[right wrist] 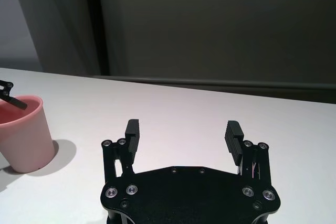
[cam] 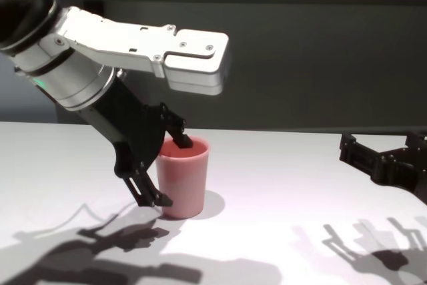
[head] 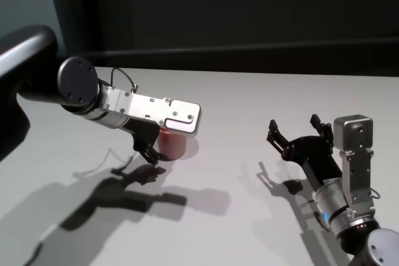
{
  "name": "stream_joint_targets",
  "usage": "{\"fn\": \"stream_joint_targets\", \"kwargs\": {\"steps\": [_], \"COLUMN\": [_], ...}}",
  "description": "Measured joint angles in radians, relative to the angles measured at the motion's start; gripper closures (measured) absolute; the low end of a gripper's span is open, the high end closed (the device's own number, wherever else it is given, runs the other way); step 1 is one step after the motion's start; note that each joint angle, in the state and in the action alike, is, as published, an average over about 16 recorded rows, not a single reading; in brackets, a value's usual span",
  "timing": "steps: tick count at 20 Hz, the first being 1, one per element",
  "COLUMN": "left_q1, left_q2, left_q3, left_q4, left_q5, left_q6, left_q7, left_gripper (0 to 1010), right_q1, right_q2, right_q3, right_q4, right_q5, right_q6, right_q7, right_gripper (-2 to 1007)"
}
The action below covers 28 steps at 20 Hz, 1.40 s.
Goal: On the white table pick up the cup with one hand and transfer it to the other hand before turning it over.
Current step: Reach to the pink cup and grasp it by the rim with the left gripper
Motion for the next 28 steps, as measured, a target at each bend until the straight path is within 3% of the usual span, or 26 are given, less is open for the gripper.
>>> {"fn": "stream_joint_targets", "kwargs": {"steps": [8, 14, 20, 28], "left_q1": [-0.014, -0.019, -0.021, -0.019], "left_q2": [-0.011, -0.015, -0.013, -0.004], "left_q3": [0.026, 0.039, 0.046, 0.048], "left_q4": [0.021, 0.030, 0.031, 0.024], "left_q5": [-0.002, -0.009, -0.021, -0.034], "left_q6": [-0.005, -0.008, -0.009, -0.014], "left_q7": [-0.016, -0.027, -0.032, -0.027], "left_gripper": [19, 84, 218, 470], "right_q1": [0.000, 0.000, 0.000, 0.000], "right_q2": [0.000, 0.000, 0.000, 0.000], "right_q3": [0.000, 0.000, 0.000, 0.000], "right_q4": [0.000, 0.000, 0.000, 0.000], "right_q5": [0.000, 0.000, 0.000, 0.000], "right_q6": [0.000, 0.000, 0.000, 0.000], "right_q7": [0.000, 0.000, 0.000, 0.000], "right_gripper": [1, 1, 1, 1]}}
